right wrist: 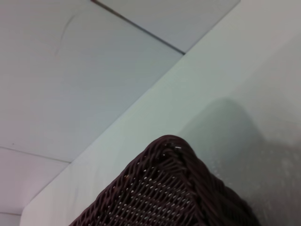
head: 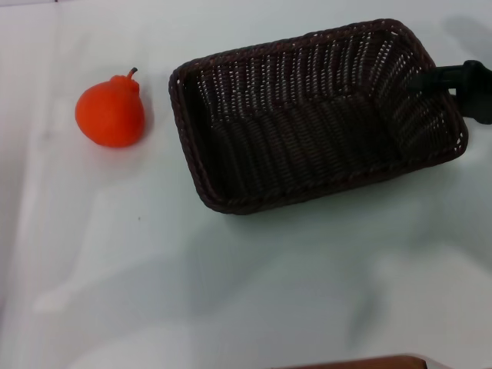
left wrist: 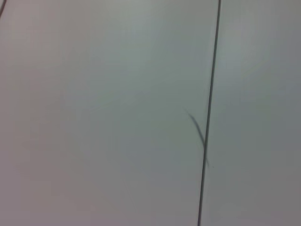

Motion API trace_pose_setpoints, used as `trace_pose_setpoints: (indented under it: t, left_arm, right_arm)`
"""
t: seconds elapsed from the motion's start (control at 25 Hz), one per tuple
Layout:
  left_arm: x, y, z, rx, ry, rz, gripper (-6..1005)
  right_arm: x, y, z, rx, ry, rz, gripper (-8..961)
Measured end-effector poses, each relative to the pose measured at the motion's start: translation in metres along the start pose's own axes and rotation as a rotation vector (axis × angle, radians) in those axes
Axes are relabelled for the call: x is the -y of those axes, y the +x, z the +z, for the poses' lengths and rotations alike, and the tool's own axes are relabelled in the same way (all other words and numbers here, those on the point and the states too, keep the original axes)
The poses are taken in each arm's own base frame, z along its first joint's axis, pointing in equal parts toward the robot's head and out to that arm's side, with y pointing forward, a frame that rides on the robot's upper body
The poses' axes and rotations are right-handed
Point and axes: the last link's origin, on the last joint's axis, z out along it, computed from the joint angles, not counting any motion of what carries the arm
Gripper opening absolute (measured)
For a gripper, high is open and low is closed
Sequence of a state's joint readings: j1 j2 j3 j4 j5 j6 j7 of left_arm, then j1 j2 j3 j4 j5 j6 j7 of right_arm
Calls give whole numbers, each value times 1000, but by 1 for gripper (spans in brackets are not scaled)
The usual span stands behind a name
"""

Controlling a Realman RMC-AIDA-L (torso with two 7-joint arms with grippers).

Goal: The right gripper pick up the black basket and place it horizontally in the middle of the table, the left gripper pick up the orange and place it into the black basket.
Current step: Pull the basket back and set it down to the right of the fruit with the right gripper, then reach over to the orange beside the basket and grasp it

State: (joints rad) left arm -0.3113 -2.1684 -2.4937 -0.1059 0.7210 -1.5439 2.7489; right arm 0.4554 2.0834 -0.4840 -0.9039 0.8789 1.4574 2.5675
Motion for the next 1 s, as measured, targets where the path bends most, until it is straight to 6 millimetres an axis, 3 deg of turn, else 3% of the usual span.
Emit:
trace_pose_setpoints:
  t: [0.04, 0.36, 0.68, 0.84, 1.0]
  left_arm:
    - [0, 0, 0, 0, -1, 0, 842]
    - [-1, 1, -4, -6, -2, -8, 837]
    - [-6, -3, -7, 23, -37, -51, 832]
    - [5, -10, -8, 115, -43, -221, 829]
    - [7, -17, 2, 272, -167, -244, 826]
  right_arm:
    - [0, -1, 1, 4, 3, 3, 226]
    - [12, -13, -1, 82, 91, 7, 611]
    - [6, -16, -8, 85, 73, 12, 613]
    - [-1, -9, -25, 30, 34, -9, 612]
    - [-6, 6, -47, -87, -2, -69, 611]
